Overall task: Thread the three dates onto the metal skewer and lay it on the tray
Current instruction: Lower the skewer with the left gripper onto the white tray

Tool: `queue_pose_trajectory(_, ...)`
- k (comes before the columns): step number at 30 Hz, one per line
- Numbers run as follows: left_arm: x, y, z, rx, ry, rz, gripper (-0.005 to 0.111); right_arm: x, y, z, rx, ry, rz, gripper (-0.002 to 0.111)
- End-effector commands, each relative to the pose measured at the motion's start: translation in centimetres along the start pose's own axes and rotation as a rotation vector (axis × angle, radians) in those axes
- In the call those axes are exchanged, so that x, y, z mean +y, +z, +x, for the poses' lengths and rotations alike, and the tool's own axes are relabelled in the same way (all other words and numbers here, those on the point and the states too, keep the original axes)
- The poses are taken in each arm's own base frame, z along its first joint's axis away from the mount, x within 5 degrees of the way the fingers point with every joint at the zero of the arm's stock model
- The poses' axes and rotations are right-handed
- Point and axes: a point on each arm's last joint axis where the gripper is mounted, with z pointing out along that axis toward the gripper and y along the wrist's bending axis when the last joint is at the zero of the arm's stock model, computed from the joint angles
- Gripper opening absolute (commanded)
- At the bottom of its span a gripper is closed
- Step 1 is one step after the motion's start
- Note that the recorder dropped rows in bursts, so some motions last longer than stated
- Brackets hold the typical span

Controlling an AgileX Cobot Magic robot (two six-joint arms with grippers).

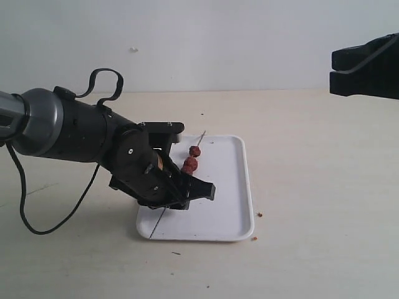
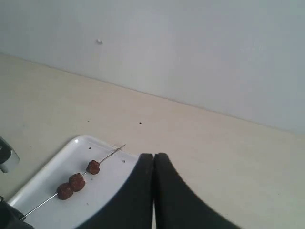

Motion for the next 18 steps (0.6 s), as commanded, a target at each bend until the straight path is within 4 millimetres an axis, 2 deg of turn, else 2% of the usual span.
queue_pose_trajectory(1,-0.4,-0.1,-0.1,-0.013,-0.004,0.013,0.038,0.0,-0.1,0.1,0.000,0.000,-0.001,0.000)
queue_pose_trajectory(4,-0.8,0.0,0.1,-0.010,0.007,0.017,0.043,0.0,-0.1,0.1,0.000,0.000,-0.001,0.000)
queue_pose_trajectory(7,-1.4,-0.1,0.4,-0.007,0.027,0.024,0.059,0.0,-0.1,0.1,0.001,-0.002,-0.001,0.000)
queue_pose_trajectory(10,-1.5,-0.1,0.4,-0.010,0.029,0.026,0.069,0.0,-0.1,0.3,0.005,-0.001,-0.003,0.000)
queue_pose_trajectory(18,-1.5,-0.1,0.4,-0.011,0.057,0.026,0.069,0.0,-0.1,0.6,0.016,0.001,-0.004,0.000)
